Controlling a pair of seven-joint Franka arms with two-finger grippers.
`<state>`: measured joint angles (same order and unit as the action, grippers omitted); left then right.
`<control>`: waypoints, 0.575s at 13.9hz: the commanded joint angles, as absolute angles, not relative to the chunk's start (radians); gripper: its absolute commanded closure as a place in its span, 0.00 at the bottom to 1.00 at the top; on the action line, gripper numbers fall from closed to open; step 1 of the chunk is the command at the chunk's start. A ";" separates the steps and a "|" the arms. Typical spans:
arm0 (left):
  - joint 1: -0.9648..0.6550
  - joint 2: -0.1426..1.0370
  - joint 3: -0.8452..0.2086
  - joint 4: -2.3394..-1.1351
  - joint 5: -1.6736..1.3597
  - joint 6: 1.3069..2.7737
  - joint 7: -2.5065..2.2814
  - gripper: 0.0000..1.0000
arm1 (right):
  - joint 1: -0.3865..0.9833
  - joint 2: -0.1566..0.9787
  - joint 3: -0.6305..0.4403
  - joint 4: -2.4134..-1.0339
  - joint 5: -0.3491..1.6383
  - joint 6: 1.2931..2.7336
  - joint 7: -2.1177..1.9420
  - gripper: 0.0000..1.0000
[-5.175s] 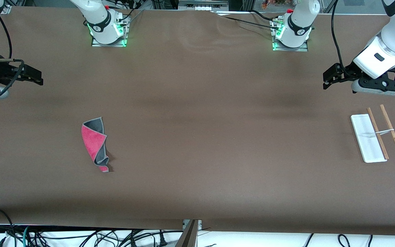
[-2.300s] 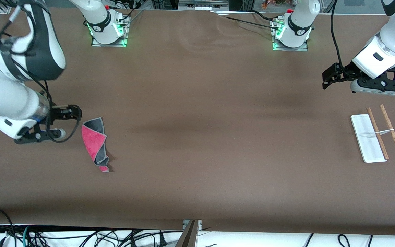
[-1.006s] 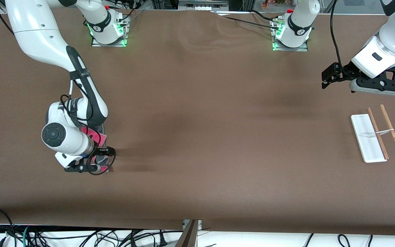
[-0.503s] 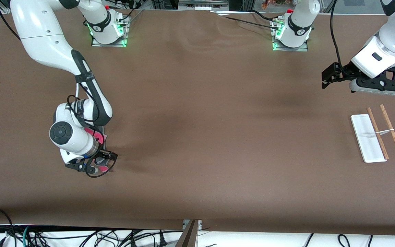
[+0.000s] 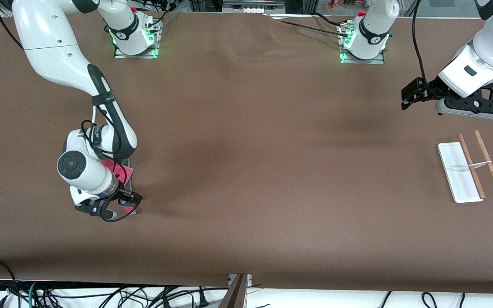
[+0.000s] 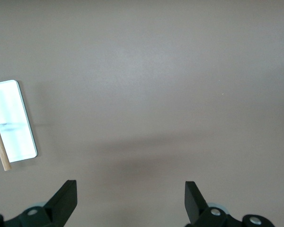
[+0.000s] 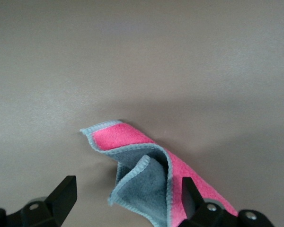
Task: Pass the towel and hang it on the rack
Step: 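Close the right gripper on the pink towel's edge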
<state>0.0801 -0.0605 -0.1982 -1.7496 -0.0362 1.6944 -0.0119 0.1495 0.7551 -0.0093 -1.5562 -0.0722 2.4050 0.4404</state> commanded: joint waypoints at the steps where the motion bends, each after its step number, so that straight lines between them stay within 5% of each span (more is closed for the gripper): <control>1: 0.081 -0.072 -0.207 -1.741 -0.018 1.677 -0.017 0.00 | 0.166 0.753 -0.014 -1.568 -0.069 2.418 0.466 0.06; 5: 0.078 -0.072 -0.207 -1.743 -0.018 1.675 -0.017 0.00 | 0.166 0.753 -0.014 -1.568 -0.071 2.418 0.465 0.45; 8: 0.078 -0.072 -0.206 -1.743 -0.018 1.675 -0.025 0.00 | 0.164 0.753 -0.015 -1.568 -0.071 2.418 0.462 0.48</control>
